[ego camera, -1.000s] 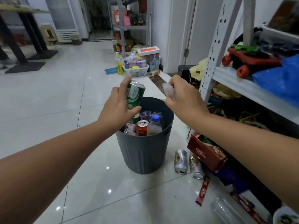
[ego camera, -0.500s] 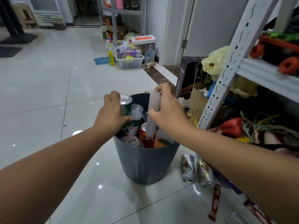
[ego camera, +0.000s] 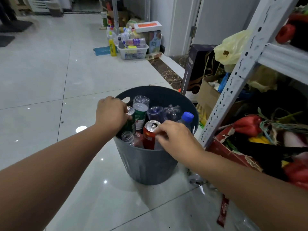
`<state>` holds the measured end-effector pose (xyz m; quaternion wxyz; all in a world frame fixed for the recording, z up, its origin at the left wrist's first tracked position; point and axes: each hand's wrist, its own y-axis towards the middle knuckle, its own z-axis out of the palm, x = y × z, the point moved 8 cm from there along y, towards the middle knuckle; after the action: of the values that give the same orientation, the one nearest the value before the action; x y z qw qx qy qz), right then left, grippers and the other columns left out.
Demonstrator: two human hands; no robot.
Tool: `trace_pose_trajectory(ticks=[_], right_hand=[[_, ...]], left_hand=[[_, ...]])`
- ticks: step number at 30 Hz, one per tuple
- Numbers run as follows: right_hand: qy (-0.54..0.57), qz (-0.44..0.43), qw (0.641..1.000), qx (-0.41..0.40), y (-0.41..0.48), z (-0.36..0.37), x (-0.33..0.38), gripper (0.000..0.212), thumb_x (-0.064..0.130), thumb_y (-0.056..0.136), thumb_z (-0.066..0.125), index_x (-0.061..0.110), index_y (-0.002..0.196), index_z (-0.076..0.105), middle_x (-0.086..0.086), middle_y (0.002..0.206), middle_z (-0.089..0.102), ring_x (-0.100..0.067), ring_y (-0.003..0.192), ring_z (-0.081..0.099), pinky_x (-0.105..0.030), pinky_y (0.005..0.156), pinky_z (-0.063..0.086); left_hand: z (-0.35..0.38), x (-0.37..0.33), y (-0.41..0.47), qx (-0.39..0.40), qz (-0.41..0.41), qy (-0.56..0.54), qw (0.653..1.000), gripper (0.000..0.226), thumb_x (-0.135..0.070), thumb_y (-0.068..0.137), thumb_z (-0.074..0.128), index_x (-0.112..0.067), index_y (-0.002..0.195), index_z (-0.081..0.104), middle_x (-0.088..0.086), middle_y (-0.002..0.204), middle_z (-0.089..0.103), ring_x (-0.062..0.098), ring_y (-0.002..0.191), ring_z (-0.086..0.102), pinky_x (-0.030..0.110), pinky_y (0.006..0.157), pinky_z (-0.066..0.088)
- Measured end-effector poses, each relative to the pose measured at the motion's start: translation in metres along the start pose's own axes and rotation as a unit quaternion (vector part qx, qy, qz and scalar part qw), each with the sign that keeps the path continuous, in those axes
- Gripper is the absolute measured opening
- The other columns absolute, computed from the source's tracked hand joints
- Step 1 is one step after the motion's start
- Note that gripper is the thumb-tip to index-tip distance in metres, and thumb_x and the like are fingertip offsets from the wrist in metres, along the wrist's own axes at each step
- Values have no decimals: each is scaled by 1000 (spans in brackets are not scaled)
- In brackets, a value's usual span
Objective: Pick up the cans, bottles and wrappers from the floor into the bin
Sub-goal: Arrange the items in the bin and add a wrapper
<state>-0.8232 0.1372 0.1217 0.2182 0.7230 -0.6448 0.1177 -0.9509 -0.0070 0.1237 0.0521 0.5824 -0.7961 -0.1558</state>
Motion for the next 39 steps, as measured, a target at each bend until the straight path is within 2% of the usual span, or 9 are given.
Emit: trace_pose_trajectory(ticks=[6, 8, 11, 16, 20, 23, 30, 36, 39], right_hand=[[-91, -2, 995, 34, 4, 12, -4, 36, 34, 93, 39, 18, 66, 56, -4, 78, 61, -23, 70, 55, -34, 62, 43], [-72, -23, 997, -5, 1, 8, 1, 30, 31, 95, 38, 21, 93, 67, 0, 99, 65, -22, 85, 59, -33, 70, 44], [-69, -28, 996, -38, 0, 2, 2, 42, 30, 96, 36, 27, 137, 47, 4, 133, 55, -19, 110, 56, -34, 86, 44], [-68, -35, 995, -56, -3, 3, 3, 51, 28, 97, 35, 27, 148, 25, 2, 149, 37, -13, 136, 33, -34, 102, 36], [-122, -62, 990, -28, -3, 6, 8, 54, 37, 100, 28, 24, 151, 14, -3, 158, 17, -16, 145, 8, -34, 115, 3], [-235, -95, 966, -51, -21, 1, 8, 57, 50, 97, 13, 28, 150, 13, -3, 159, 13, -20, 146, 3, -45, 114, -9], [-267, -84, 957, -78, -102, 11, -21, 67, 49, 94, 32, 25, 151, 6, -9, 159, 6, -25, 145, 5, -47, 113, -4], [-244, -62, 967, 35, -204, 60, -35, 82, 51, 90, 41, 26, 149, -12, -5, 158, -16, -24, 145, -11, -42, 110, -17], [-224, -99, 967, 68, -247, 66, -32, 84, 50, 91, 46, 26, 150, -9, -5, 159, -12, -24, 145, -6, -42, 117, -5]], left_hand=[[9, 4, 2, 11, -19, 8, 1000, 33, -57, 83, 59, -29, 86, 75, -5, 95, 70, 18, 118, 47, 50, 109, 11], [8, 2, 3, 5, -14, 1, 1000, 40, -60, 86, 51, -30, 105, 71, -4, 112, 68, 19, 123, 46, 52, 108, 10], [-6, 2, -2, -55, -16, -36, 998, 45, -51, 92, 47, -28, 130, 55, 0, 128, 60, 21, 129, 42, 52, 109, 10], [-26, 4, -29, -122, -42, -115, 985, 43, -30, 97, 38, -22, 139, 41, 5, 134, 53, 22, 131, 40, 49, 111, 14], [-30, 6, -70, -123, -67, -168, 976, 49, -32, 99, 33, -19, 146, 29, 5, 150, 36, 19, 139, 29, 46, 114, 16], [-30, 8, -107, -100, -70, -162, 979, 55, -34, 100, 30, -17, 150, 15, 4, 158, 17, 14, 145, 14, 44, 116, 10], [-25, -10, -209, -11, -72, -99, 992, 65, -45, 98, 25, -19, 151, -3, 4, 160, -3, 18, 147, 3, 45, 117, 7], [5, -55, -325, 126, -51, -52, 989, 69, -49, 97, 27, -21, 150, -7, 4, 160, -8, 21, 147, 4, 44, 117, 5], [12, -86, -363, 180, 16, 11, 983, 72, -49, 97, 32, -21, 150, -7, 7, 160, -6, 23, 146, 5, 44, 116, 5]])
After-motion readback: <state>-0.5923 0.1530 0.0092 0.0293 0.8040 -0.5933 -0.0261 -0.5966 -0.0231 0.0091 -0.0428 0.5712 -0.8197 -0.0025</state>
